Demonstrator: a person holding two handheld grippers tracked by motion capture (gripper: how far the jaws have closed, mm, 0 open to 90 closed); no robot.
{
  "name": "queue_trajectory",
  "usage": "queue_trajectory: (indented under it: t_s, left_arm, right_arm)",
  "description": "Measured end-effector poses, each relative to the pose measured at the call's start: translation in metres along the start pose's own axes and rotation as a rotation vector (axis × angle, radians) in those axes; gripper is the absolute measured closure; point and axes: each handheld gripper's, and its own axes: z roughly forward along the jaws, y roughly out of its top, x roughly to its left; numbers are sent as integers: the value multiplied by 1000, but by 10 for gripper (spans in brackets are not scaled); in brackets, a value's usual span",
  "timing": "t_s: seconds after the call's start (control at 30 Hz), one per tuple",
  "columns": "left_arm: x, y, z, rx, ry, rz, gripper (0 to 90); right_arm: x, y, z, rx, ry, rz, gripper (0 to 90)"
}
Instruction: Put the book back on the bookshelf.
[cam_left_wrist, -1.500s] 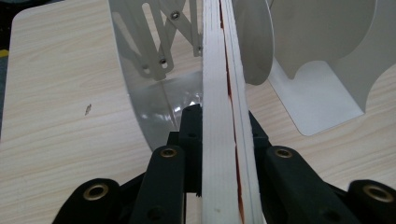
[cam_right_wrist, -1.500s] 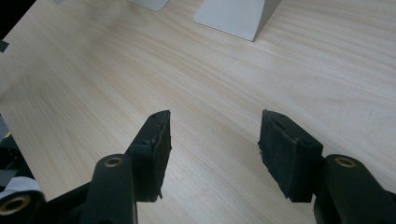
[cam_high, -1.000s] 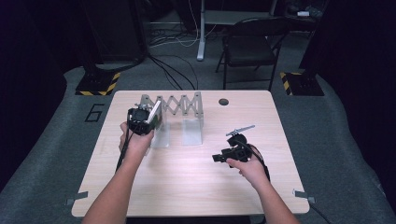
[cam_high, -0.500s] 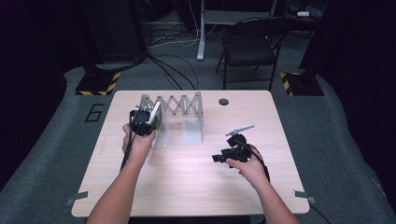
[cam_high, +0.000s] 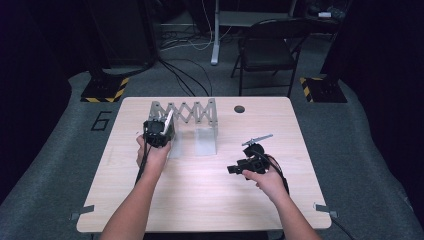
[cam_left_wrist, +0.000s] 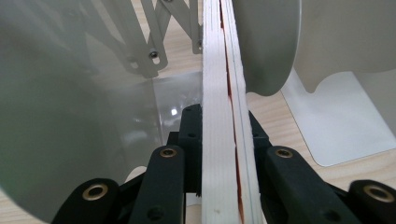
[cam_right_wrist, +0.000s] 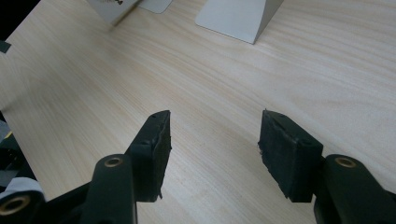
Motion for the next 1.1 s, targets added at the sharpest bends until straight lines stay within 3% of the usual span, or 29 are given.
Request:
queue_trajectory:
  t_s: [0.33, 0.7, 1.1]
  left_arm:
    - [1, -1, 3, 5, -21, -31, 752]
    - [-1, 0, 1, -1, -26, -20, 729]
    - [3, 3, -12, -42, -20, -10, 701]
  right_arm:
    - [1, 0, 2, 8, 2, -6, 434]
    - [2, 0, 3, -6, 1, -3, 433]
    - [2, 0, 3, 11, 4, -7, 431]
